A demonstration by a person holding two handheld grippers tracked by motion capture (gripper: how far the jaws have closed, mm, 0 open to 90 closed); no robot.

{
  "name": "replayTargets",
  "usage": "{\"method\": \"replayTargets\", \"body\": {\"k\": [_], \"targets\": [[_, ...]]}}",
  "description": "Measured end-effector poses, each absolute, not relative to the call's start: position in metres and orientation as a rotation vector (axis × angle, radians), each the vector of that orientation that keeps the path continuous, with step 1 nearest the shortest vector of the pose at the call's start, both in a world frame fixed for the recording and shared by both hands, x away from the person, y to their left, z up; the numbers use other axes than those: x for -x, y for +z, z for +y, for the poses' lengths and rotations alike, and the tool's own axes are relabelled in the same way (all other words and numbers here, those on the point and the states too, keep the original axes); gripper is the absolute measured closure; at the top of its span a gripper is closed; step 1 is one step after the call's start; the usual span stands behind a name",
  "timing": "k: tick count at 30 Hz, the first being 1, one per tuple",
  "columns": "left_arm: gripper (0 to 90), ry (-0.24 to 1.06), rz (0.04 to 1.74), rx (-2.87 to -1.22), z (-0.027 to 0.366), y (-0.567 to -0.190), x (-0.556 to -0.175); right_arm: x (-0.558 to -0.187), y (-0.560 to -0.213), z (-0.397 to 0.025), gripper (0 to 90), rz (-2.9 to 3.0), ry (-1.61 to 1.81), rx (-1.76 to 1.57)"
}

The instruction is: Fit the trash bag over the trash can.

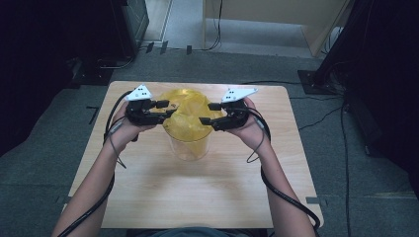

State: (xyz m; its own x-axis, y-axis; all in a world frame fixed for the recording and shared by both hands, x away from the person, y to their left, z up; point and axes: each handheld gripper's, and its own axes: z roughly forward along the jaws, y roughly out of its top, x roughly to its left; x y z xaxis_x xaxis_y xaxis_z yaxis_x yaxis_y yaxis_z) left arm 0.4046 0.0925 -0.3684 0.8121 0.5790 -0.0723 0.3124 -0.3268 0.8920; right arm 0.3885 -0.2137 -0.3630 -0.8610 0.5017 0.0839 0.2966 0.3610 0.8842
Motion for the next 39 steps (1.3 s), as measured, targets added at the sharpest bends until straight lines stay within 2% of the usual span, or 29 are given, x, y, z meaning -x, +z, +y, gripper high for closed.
{"method": "replayTargets", "body": {"k": [3,8,14,16,18,21,25,30,34,39], "targets": [[44.7,0.336,0.659,-1.946,0.091,-0.370,-0.408,-0.393,-0.361,-0.212,35.6,2.422,1.508,-0.725],[44.5,0.339,0.663,-1.958,0.090,-0.373,-0.413,-0.396,-0.358,-0.214,43.5,2.383,1.567,-0.725],[43.6,0.342,0.676,-1.984,0.088,-0.380,-0.419,-0.397,-0.352,-0.230,63.3,2.285,1.678,-0.815],[42.7,0.338,0.681,-1.987,0.086,-0.382,-0.421,-0.397,-0.349,-0.233,75.2,2.247,1.677,-0.849],[42.3,0.340,0.677,-1.987,0.083,-0.382,-0.422,-0.397,-0.348,-0.233,80.4,2.250,1.645,-0.856],[41.5,0.341,0.679,-1.992,0.080,-0.382,-0.423,-0.396,-0.351,-0.225,82.7,2.315,1.598,-0.810],[41.2,0.346,0.671,-2.015,0.079,-0.382,-0.424,-0.400,-0.362,-0.216,80.6,2.384,1.472,-0.788],[40.5,0.349,0.660,-2.021,0.075,-0.383,-0.427,-0.409,-0.372,-0.209,59.3,2.367,1.394,-0.753],[39.3,0.353,0.647,-2.037,0.073,-0.384,-0.429,-0.418,-0.380,-0.203,47.0,2.354,1.393,-0.785],[38.3,0.352,0.646,-2.050,0.075,-0.386,-0.430,-0.427,-0.390,-0.202,37.2,2.343,1.429,-0.875]]}}
